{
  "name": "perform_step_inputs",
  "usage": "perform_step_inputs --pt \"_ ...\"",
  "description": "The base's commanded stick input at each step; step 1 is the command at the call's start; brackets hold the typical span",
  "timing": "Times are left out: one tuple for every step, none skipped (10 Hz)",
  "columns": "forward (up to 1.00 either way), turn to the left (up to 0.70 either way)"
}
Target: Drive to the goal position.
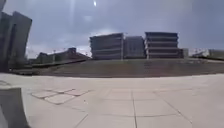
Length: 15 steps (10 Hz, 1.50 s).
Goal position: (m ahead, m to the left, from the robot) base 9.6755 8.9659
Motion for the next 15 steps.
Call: perform_step_inputs --pt "1.00 0.40" --pt "1.00 0.40" --pt "1.00 0.40" --pt "1.00 0.40" --pt "1.00 0.40" --pt "1.00 0.40" --pt "1.00 0.40" --pt "1.00 0.40" --pt "1.00 0.40" --pt "1.00 0.40" --pt "1.00 0.34" --pt "1.00 0.16" --pt "1.00 0.03" --pt "1.00 0.02" --pt "1.00 0.03"
